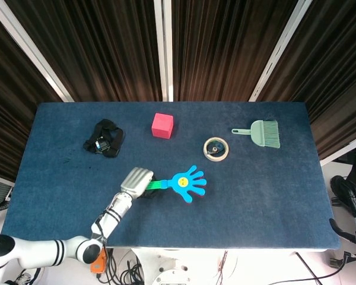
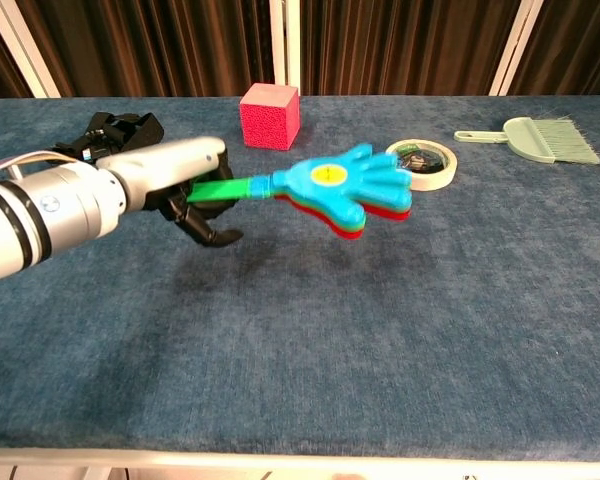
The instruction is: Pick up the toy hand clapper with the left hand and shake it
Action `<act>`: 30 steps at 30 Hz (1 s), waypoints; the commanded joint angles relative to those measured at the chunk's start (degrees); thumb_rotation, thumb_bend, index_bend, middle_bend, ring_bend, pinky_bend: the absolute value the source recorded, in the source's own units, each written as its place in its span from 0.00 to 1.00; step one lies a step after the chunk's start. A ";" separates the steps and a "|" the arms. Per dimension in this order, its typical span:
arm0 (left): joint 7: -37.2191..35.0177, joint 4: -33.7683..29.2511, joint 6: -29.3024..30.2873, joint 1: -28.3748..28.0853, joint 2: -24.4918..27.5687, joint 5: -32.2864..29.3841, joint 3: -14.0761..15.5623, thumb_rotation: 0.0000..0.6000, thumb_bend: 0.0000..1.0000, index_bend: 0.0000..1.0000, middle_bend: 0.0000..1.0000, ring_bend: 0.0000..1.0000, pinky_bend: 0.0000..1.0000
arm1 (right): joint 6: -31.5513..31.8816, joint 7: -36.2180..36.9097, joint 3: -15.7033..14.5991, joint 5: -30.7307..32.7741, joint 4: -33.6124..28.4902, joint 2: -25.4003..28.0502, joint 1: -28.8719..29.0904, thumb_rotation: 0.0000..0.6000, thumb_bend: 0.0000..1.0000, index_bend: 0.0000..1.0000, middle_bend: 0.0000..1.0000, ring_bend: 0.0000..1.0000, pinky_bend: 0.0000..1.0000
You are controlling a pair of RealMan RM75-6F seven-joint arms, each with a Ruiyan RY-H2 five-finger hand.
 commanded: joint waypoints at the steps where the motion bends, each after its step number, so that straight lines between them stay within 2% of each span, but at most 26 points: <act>1: -16.75 4.34 7.72 4.33 -3.09 8.44 -1.94 1.00 0.49 1.00 1.00 1.00 1.00 | -0.07 -0.23 -0.02 -0.01 -0.17 0.03 0.02 1.00 0.22 0.00 0.00 0.00 0.00; 5: -38.74 1.87 8.63 7.32 -2.06 8.63 -6.85 1.00 0.57 1.00 1.00 1.00 1.00 | -0.10 -0.54 -0.03 0.01 -0.44 0.08 0.01 1.00 0.22 0.00 0.00 0.00 0.00; 6: -45.61 0.11 7.77 8.07 -0.91 7.78 -8.72 1.00 0.58 1.00 1.00 1.00 1.00 | -0.07 -0.60 -0.03 -0.01 -0.50 0.10 0.00 1.00 0.22 0.00 0.00 0.00 0.00; 8: -61.63 -4.23 5.15 9.99 2.26 4.44 -14.32 1.00 0.61 1.00 1.00 1.00 1.00 | -0.09 -0.76 -0.06 -0.01 -0.59 0.13 -0.03 1.00 0.22 0.00 0.00 0.00 0.00; 10: -75.80 -7.49 0.75 11.64 6.62 3.47 -18.64 1.00 0.63 1.00 1.00 1.00 1.00 | -0.10 -0.86 -0.06 -0.01 -0.67 0.12 -0.03 1.00 0.22 0.00 0.00 0.00 0.00; 12: -83.86 -8.15 -1.67 12.72 9.84 5.52 -20.52 1.00 0.64 1.00 1.00 1.00 1.00 | -0.25 -1.01 -0.08 0.01 -0.69 0.04 0.02 1.00 0.22 0.00 0.00 0.00 0.00; 14: -86.16 -7.29 -1.65 13.29 11.89 9.12 -20.49 1.00 0.66 1.00 1.00 1.00 1.00 | -0.60 -1.17 -0.13 0.05 -0.78 -0.10 0.15 1.00 0.22 0.00 0.00 0.00 0.00; 16: -83.61 -5.72 -0.69 13.15 12.53 12.43 -18.95 1.00 0.67 1.00 1.00 1.00 1.00 | -0.83 -1.41 -0.21 -0.08 -0.89 -0.25 0.28 1.00 0.22 0.00 0.00 0.00 0.00; 18: -77.72 -3.57 0.20 12.53 12.28 14.69 -16.93 1.00 0.67 1.00 1.00 1.00 1.00 | -0.81 -1.70 -0.25 -0.25 -1.07 -0.29 0.33 1.00 0.22 0.00 0.00 0.00 0.00; 21: -64.26 -0.07 1.67 11.24 10.69 17.51 -13.12 1.00 0.69 1.00 1.00 1.00 1.00 | -0.63 -2.05 -0.22 -0.26 -1.36 -0.24 0.27 1.00 0.22 0.00 0.00 0.00 0.00; 23: -51.35 4.02 3.40 10.01 9.18 21.28 -10.01 1.00 0.70 1.00 1.00 1.00 1.00 | -0.62 -2.17 -0.22 -0.16 -1.50 -0.11 0.22 1.00 0.22 0.00 0.00 0.00 0.00; 28: -22.01 16.25 7.52 6.99 6.42 33.73 -2.65 1.00 0.70 1.00 1.00 1.00 1.00 | -0.61 -2.05 -0.18 0.04 -1.48 0.05 0.14 1.00 0.22 0.00 0.00 0.00 0.00; 30: -14.71 19.22 6.88 5.89 6.38 36.81 -0.26 1.00 0.70 1.00 1.00 1.00 1.00 | -0.76 -1.90 -0.19 0.14 -1.39 0.05 0.16 1.00 0.22 0.00 0.00 0.00 0.00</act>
